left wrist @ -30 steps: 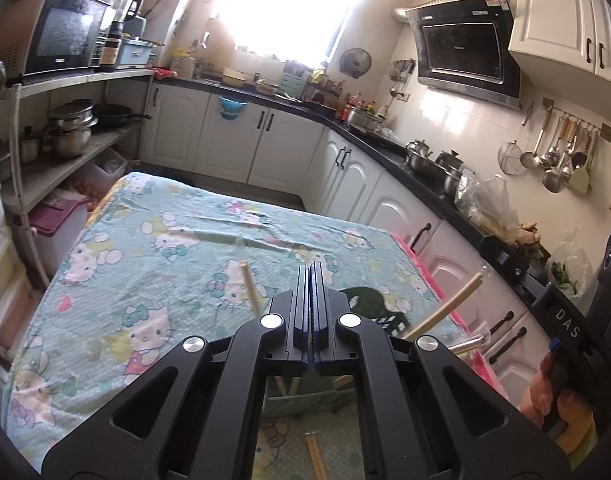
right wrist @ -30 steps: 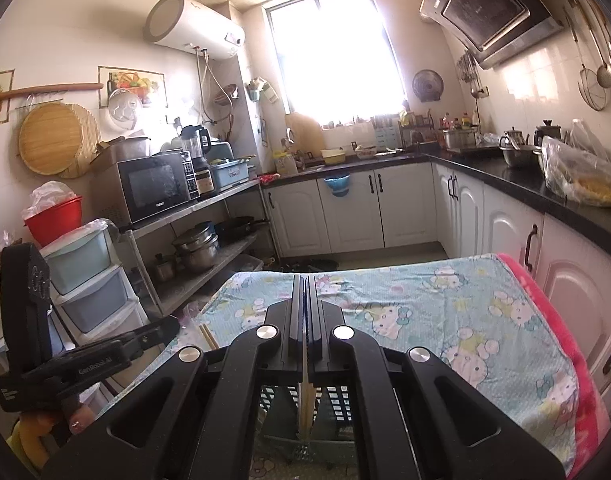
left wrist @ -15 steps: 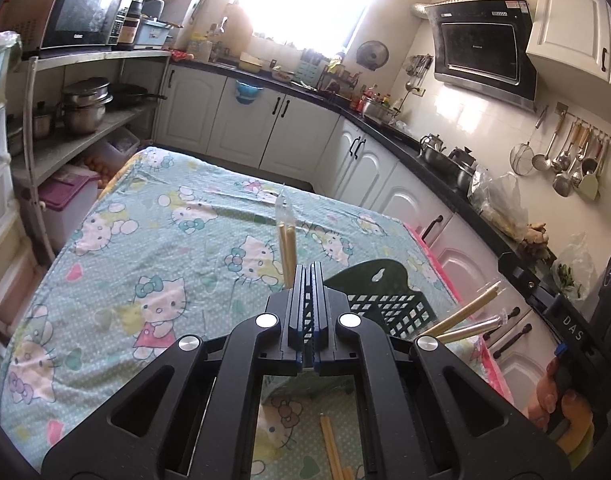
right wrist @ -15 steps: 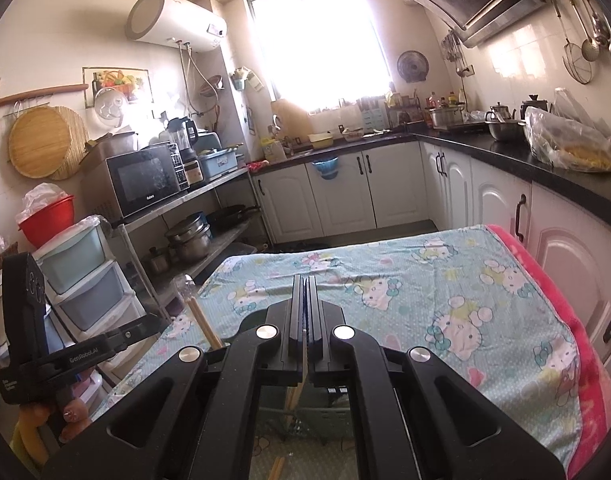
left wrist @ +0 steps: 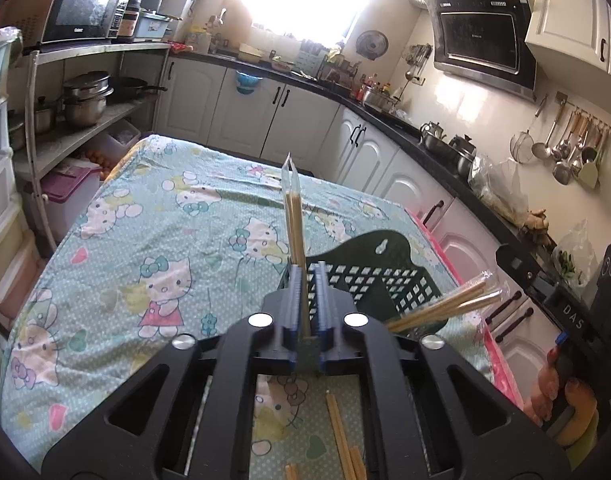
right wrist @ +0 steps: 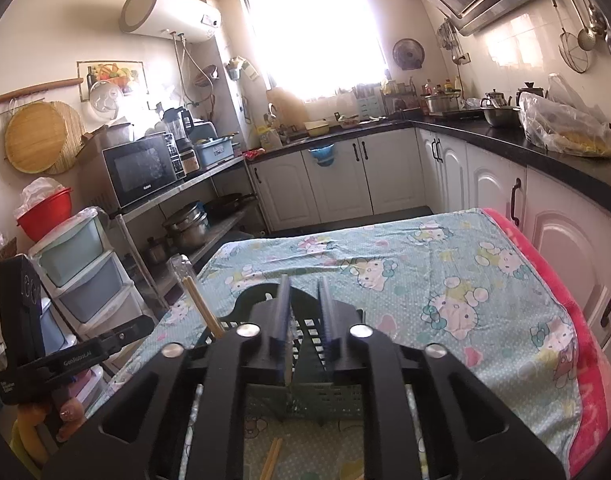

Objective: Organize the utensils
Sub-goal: 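Open the left tool releasing chopsticks in the holder while the right tool opens too, then move both open tools back down toward the chopsticks lying on the cloth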

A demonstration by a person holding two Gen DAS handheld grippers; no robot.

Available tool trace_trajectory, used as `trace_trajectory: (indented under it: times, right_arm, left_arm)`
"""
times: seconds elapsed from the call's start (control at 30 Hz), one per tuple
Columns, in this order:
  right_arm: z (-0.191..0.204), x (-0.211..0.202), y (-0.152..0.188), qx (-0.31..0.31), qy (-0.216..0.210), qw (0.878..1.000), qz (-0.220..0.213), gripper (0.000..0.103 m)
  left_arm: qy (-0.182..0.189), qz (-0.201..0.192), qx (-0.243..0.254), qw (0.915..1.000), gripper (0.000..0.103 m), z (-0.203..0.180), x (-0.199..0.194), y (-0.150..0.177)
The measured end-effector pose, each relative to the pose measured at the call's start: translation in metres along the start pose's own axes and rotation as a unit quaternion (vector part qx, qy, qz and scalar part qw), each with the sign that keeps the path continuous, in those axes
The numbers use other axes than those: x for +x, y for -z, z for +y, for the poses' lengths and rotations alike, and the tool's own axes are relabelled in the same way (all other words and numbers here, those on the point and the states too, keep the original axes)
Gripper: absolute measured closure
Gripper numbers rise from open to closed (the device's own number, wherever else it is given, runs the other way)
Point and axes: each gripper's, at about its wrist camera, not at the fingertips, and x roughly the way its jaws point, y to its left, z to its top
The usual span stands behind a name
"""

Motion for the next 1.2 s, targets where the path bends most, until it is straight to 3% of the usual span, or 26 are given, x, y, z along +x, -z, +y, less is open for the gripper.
trace_trajectory:
  times: [0.13, 0.43, 1.2]
  right_arm:
    - [-0.001, -0.003, 0.004, 0.001, 0.002, 1.000, 0.002, 0.082]
    - [-0.001, -0.009, 0.015, -0.004, 0.004, 1.000, 0.015, 0.074]
    - [-0.005, -0.026, 0.037, -0.008, 0.007, 0.999, 0.033, 0.061]
  left_arm:
    - [-0.001, 0.008, 0.003, 1.0000, 0.092, 0.000, 0.000, 0.007]
    - [-0.001, 0.016, 0.009, 0.9998, 0.071, -0.001, -0.002, 0.017]
    - [-0.002, 0.023, 0.015, 0.9996, 0.045, -0.002, -0.012, 0.037]
